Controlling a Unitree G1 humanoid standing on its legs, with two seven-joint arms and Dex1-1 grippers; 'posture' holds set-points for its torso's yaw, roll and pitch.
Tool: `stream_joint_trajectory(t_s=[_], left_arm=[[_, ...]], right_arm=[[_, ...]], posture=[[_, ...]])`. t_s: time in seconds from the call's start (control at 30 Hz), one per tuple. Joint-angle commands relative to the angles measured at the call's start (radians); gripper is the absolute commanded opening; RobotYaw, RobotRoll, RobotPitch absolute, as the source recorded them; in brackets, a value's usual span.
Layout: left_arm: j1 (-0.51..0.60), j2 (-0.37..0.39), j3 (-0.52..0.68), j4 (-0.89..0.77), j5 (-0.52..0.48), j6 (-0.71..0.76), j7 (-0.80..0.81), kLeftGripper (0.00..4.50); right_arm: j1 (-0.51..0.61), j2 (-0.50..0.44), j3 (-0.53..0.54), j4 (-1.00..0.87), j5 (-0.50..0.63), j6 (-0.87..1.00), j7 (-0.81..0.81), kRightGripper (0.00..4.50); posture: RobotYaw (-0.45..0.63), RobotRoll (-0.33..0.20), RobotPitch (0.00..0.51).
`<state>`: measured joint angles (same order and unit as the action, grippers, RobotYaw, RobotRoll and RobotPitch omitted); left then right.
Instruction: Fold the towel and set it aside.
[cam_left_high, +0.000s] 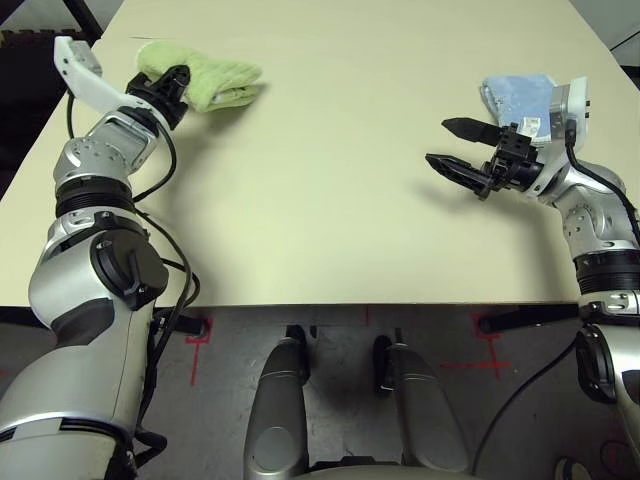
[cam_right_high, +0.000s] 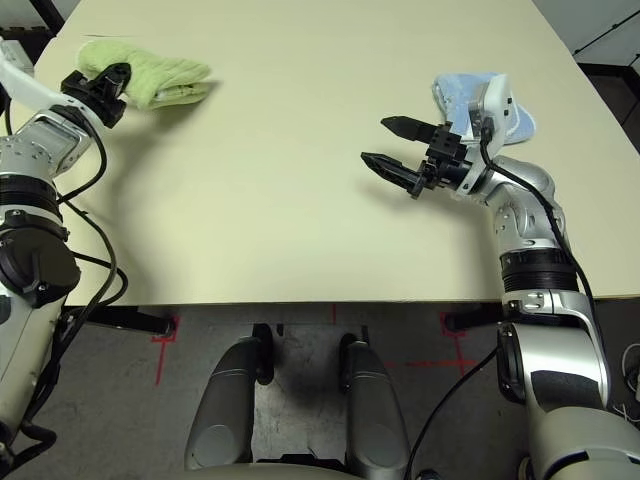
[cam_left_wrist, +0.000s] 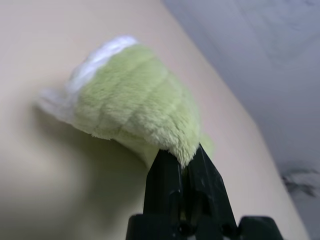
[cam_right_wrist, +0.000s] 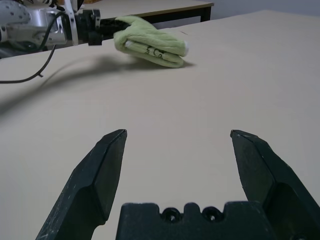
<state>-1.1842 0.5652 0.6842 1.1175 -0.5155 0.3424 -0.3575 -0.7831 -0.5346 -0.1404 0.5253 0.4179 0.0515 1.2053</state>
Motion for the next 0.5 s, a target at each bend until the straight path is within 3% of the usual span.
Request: stream_joint_trajectory(t_s=[0.03,0.5], left_arm=[[0.041,0.006,0.028,0.013,-0.024,-0.071,0.062,0.03],[0.112,-0.058,0.105,-0.081,-0.127,-0.101,0.260,0.03]], right_arm=[[0.003,-0.005,0.000,-0.015,0.003,-0.001,0.009,4.50],[-0.010,-0.007,0.008,0.003,-0.012,-0.017,0.028,4.50]], posture=[[0.06,0.000,0.236],[0.06,0.000,0.225]])
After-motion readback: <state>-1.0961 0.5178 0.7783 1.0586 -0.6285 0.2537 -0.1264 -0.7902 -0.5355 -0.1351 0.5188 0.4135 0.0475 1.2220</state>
